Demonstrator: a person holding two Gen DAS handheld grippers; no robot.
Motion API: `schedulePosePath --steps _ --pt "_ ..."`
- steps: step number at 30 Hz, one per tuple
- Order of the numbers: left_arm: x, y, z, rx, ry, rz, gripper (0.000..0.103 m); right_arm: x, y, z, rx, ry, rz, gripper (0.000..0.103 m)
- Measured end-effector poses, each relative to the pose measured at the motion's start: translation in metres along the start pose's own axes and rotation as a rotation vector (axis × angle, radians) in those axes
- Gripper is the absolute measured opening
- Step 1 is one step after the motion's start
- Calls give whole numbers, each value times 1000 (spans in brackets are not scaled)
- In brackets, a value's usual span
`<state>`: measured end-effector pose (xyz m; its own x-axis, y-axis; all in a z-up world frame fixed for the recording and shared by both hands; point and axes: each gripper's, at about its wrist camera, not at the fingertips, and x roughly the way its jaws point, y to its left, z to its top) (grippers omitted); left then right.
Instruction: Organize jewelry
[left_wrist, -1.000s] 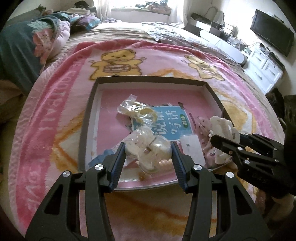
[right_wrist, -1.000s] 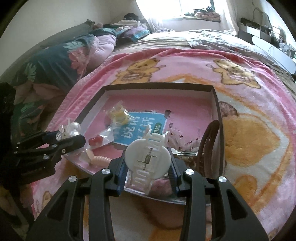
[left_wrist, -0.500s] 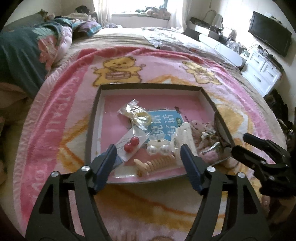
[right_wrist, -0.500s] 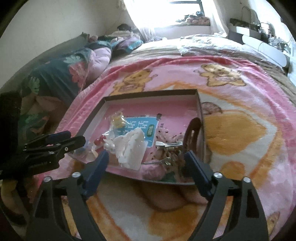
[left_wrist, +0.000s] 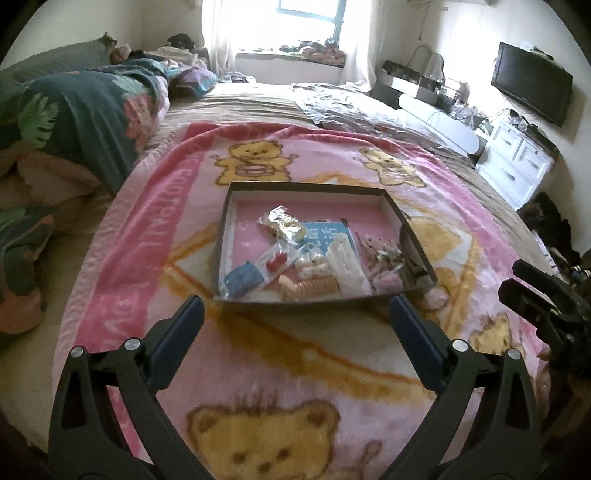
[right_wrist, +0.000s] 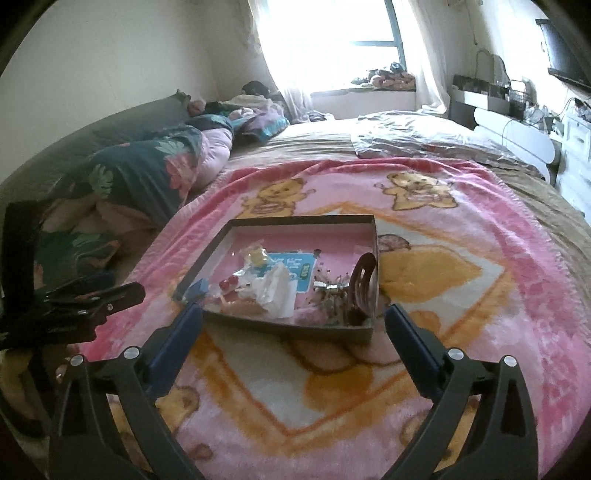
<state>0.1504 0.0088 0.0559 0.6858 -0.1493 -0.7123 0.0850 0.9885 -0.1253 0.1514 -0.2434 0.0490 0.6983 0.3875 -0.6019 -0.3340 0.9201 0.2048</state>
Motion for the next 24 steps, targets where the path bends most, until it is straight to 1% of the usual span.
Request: schedulePosePath --steps 5,9,12,14,17,19,21,24 --pt "-20 -2 -25 12 -10 22 94 -15 6 -25 0 10 1 99" --pt "-25 0 -44 5 -1 28 94 -22 13 -48 -12 36 -10 99" --pt "-28 2 -58 -11 1 31 94 -26 20 -63 -8 51 -1 99" --pt "-28 2 -67 -18 3 25 94 -29 25 -71 -16 52 -16 99" --pt "-28 0 -80 -12 13 16 94 -33 31 -80 -1 45 -12 99" --pt "-27 -2 -84 -6 17 22 94 -34 33 -83 -10 50 -9 99" --pt "-30 -3 -88 -5 15 22 94 -35 35 -84 -29 49 -26 99" --pt "-34 -5 -91 8 8 22 94 -39 36 -86 -24 47 -18 99"
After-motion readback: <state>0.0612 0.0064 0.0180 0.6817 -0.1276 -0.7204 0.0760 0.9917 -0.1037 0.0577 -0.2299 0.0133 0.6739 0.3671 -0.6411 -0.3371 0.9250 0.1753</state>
